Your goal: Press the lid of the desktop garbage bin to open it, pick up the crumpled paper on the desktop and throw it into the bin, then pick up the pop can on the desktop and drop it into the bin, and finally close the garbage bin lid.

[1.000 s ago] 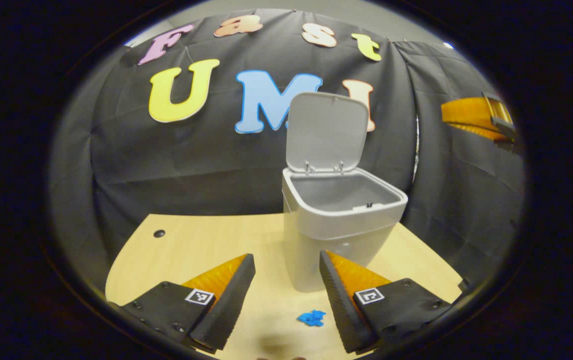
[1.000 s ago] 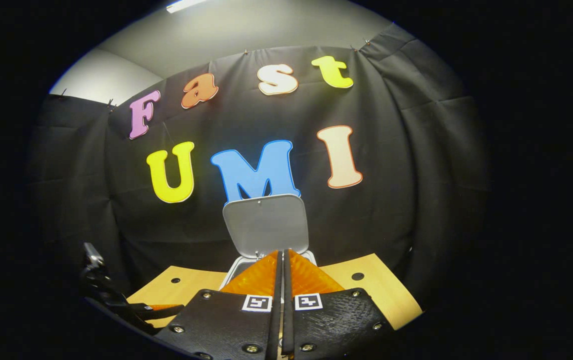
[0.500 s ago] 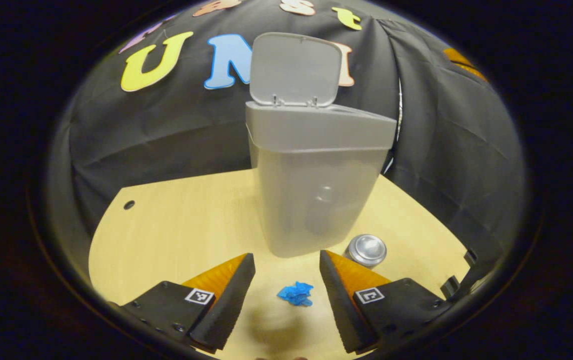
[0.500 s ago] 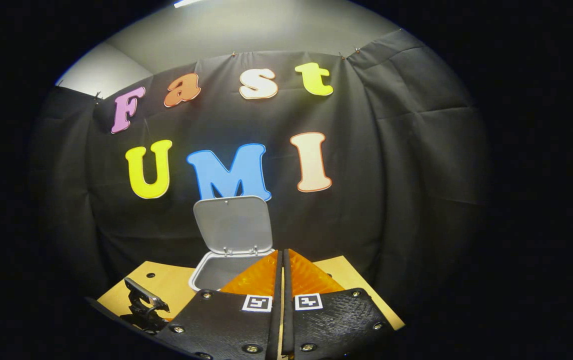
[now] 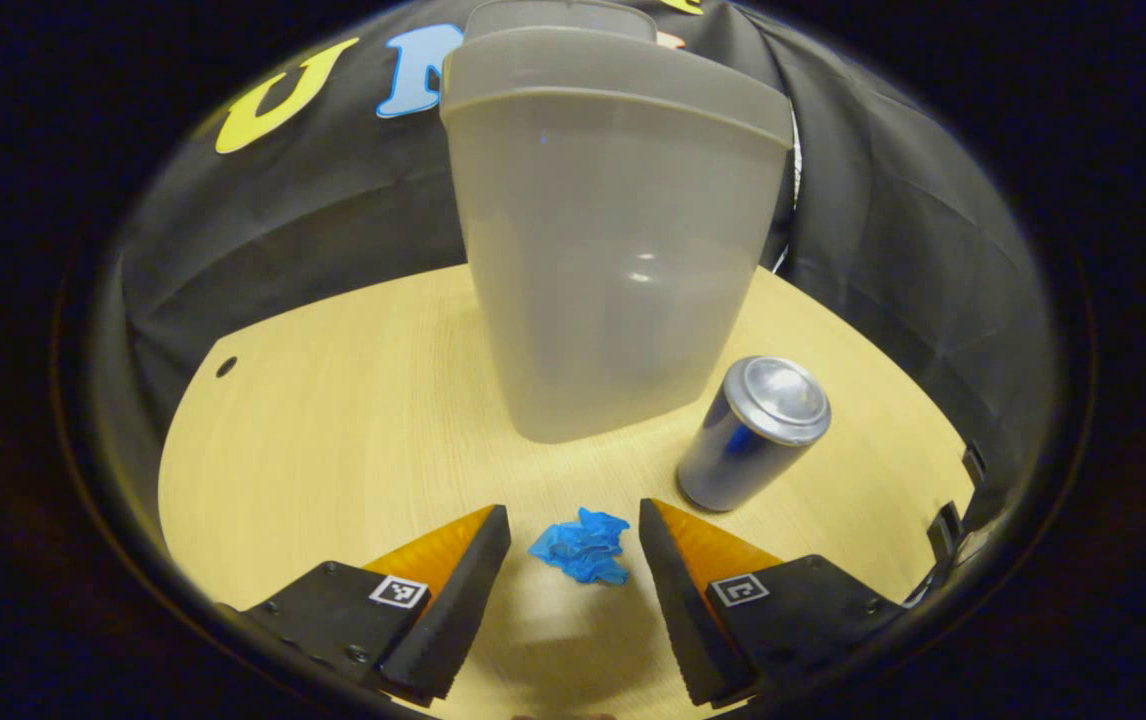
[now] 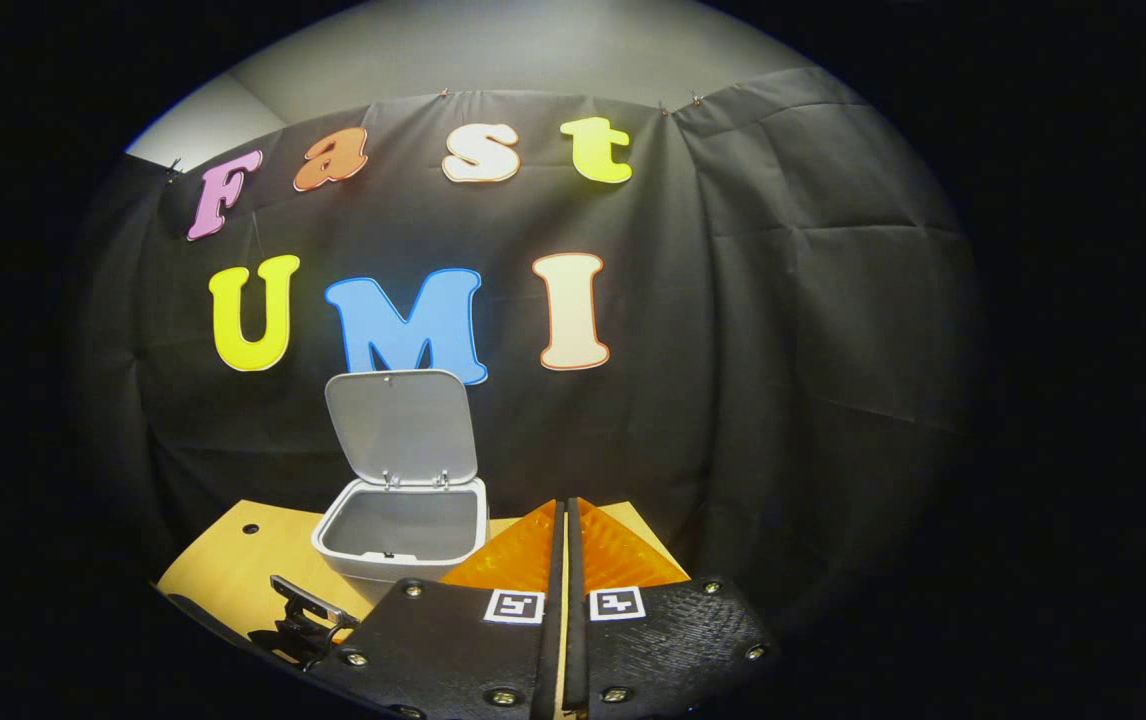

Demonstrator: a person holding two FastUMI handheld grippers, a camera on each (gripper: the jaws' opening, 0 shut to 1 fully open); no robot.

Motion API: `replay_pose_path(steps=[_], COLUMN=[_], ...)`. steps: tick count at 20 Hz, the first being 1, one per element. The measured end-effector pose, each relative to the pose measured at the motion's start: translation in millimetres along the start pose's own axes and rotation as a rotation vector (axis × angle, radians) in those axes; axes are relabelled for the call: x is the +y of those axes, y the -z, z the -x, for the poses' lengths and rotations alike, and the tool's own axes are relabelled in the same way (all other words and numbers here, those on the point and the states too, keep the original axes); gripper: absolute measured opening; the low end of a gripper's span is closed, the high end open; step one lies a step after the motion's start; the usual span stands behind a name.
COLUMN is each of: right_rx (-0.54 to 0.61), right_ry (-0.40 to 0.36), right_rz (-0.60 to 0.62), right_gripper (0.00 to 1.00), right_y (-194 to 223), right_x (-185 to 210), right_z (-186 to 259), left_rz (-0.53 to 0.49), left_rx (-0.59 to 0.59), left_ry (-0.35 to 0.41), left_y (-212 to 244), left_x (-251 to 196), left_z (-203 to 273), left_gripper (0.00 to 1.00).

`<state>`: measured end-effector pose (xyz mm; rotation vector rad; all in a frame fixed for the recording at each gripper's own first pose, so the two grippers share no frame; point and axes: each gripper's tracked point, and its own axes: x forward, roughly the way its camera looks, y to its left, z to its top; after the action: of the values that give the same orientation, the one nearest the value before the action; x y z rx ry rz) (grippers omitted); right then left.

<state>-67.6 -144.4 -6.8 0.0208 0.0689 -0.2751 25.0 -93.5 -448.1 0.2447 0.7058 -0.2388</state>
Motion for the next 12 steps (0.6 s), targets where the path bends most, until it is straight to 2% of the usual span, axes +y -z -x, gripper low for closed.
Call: replay_pose_path(steps=[3,4,7,12], right_rx=[0.036,0.045,0.060,0.085], right_ry=[0.007,0.006,0.003,-0.015], right_rz=[0.012,0.017,0.028,0.049], right_gripper=[0.02,0.02,0.02,0.03], right_y=[12,15,17,23], right_x=[-7,-7,-8,-3], right_z=[-5,-8,-13,-22], left_rz=[0.010,0.008,-0.018,-0.018], left_rx=[0.028,0.040,0.058,0.032], left_ry=[-0.016,-0.017,-0.024,-0.036], left_y=[12,18,27,23], left_x=[2,2,-1,-4], left_z=[-12,-15,-22,-27], left_gripper=[0.84,0.87,0.84,0.87])
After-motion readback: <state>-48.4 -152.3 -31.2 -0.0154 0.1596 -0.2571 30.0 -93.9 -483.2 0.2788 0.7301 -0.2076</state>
